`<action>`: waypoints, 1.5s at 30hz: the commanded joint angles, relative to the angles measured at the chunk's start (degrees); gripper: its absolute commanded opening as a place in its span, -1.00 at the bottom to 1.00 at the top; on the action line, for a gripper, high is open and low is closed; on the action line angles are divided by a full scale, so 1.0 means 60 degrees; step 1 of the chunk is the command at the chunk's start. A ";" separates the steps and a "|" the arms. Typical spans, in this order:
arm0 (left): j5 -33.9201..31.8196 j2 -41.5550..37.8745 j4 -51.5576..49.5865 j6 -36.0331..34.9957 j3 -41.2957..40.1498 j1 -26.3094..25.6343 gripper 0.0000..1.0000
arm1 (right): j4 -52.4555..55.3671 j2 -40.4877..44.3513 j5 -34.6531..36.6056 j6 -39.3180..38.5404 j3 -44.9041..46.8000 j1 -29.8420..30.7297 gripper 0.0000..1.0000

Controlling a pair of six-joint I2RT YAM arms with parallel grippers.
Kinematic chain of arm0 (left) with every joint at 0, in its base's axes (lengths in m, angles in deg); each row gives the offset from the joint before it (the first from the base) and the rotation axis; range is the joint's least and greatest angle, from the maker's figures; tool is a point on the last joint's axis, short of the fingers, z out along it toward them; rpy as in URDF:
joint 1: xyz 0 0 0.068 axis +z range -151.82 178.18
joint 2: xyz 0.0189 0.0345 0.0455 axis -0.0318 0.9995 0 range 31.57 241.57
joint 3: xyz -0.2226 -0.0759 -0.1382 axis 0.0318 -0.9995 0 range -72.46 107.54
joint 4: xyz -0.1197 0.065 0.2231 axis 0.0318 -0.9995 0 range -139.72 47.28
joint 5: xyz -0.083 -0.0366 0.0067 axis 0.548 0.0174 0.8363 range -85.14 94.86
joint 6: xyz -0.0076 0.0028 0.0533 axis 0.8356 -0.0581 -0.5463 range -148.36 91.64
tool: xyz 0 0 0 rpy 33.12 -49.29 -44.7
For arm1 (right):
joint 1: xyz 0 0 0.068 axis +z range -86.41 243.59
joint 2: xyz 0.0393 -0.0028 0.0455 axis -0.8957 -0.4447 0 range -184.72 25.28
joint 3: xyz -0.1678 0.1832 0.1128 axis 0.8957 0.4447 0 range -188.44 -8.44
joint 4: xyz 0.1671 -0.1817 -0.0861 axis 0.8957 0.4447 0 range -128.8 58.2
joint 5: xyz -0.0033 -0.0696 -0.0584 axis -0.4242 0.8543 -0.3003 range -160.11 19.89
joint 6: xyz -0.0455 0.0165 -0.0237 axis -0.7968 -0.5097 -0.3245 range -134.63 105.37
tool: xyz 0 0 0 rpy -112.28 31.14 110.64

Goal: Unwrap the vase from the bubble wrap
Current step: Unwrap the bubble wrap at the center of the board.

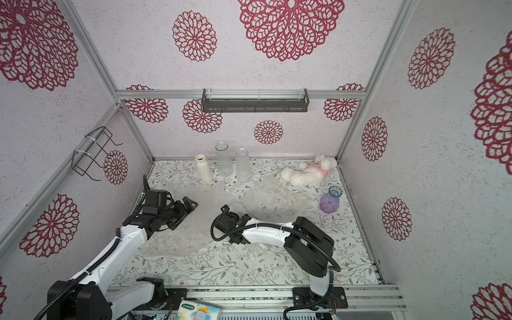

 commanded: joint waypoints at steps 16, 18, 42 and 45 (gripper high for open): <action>0.0335 -0.0592 -0.0323 -0.0064 0.0111 0.0341 0.97 | -0.1995 0.2461 -0.3973 0.1084 0.1283 -0.1870 -0.29; 0.0433 -0.0604 -0.0257 -0.0010 0.0055 0.0341 0.97 | -0.2501 0.2779 -0.4733 0.1757 0.1584 -0.2075 -0.29; 0.0430 -0.0180 0.0145 0.0246 -0.0244 0.0174 0.98 | -0.1259 0.2006 -0.0733 0.0906 0.0747 -0.0002 -0.02; 0.0268 -0.0206 0.0056 0.0132 -0.0216 0.0212 0.98 | -0.0589 0.1387 0.0053 0.0861 0.0226 0.0495 0.04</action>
